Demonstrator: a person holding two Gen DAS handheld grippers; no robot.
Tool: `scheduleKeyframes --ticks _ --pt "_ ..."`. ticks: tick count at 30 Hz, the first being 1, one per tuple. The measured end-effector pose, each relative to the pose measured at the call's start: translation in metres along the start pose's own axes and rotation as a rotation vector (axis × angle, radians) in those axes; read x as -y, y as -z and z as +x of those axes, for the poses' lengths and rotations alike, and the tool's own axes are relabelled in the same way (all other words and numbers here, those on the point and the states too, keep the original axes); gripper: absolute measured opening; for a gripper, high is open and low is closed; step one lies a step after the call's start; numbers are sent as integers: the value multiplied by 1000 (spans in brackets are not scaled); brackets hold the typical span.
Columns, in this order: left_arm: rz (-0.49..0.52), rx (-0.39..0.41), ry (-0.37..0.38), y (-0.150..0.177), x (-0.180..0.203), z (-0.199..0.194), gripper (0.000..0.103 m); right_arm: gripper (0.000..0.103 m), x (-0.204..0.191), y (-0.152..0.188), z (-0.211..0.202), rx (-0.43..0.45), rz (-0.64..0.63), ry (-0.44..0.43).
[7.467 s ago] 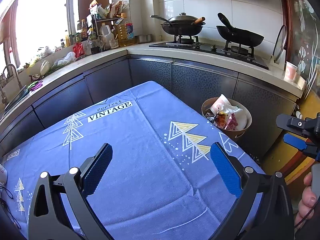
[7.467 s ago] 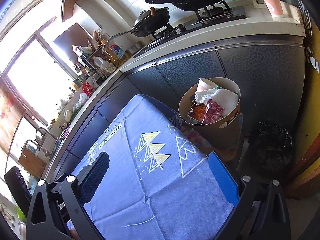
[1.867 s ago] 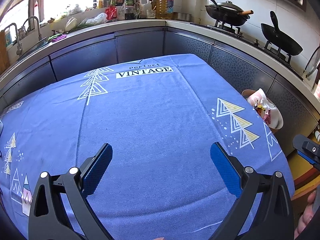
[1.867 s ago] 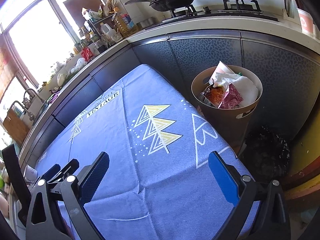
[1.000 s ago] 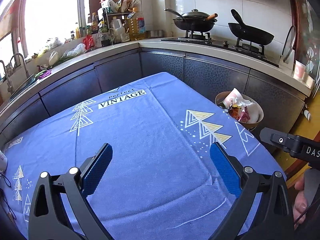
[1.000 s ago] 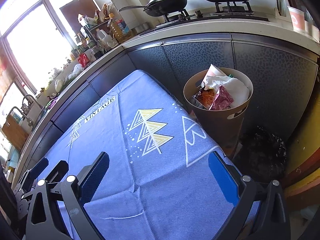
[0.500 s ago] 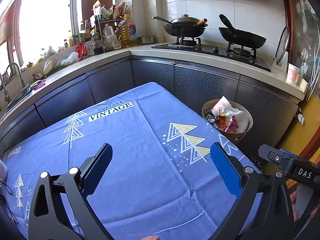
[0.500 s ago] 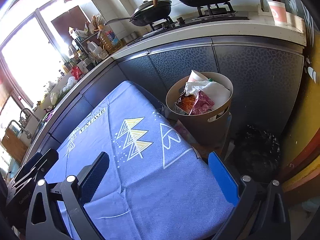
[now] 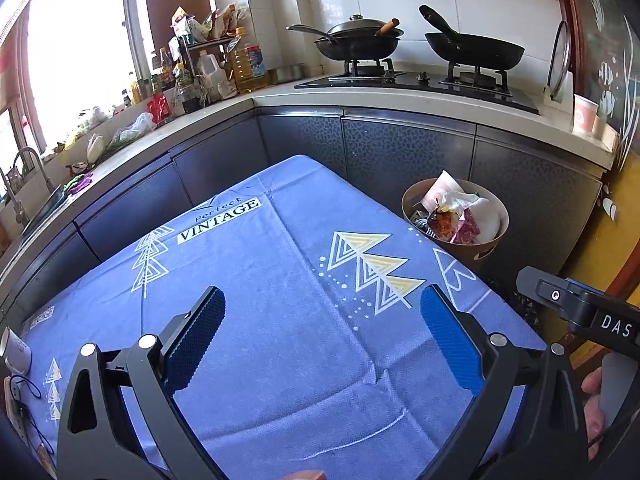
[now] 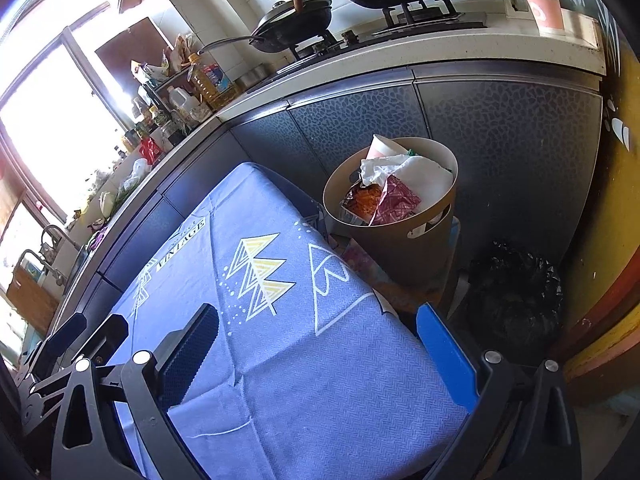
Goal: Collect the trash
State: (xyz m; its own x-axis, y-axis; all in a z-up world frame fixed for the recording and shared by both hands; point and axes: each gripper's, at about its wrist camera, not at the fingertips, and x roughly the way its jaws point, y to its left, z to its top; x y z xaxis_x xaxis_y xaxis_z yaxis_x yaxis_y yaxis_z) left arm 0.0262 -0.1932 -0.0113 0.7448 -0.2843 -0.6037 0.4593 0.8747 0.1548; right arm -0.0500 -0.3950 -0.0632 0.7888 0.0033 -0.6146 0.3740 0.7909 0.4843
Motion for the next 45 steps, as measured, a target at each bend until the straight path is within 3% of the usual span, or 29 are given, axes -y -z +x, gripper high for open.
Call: scheduleKeyframes --ticks 32,45 --pt "8 23 -3 4 -3 -5 97 99 -14 -1 1 -1 -33 1" --pt "-11 -2 26 5 -9 -3 97 99 -15 1 4 -8 -35 3"
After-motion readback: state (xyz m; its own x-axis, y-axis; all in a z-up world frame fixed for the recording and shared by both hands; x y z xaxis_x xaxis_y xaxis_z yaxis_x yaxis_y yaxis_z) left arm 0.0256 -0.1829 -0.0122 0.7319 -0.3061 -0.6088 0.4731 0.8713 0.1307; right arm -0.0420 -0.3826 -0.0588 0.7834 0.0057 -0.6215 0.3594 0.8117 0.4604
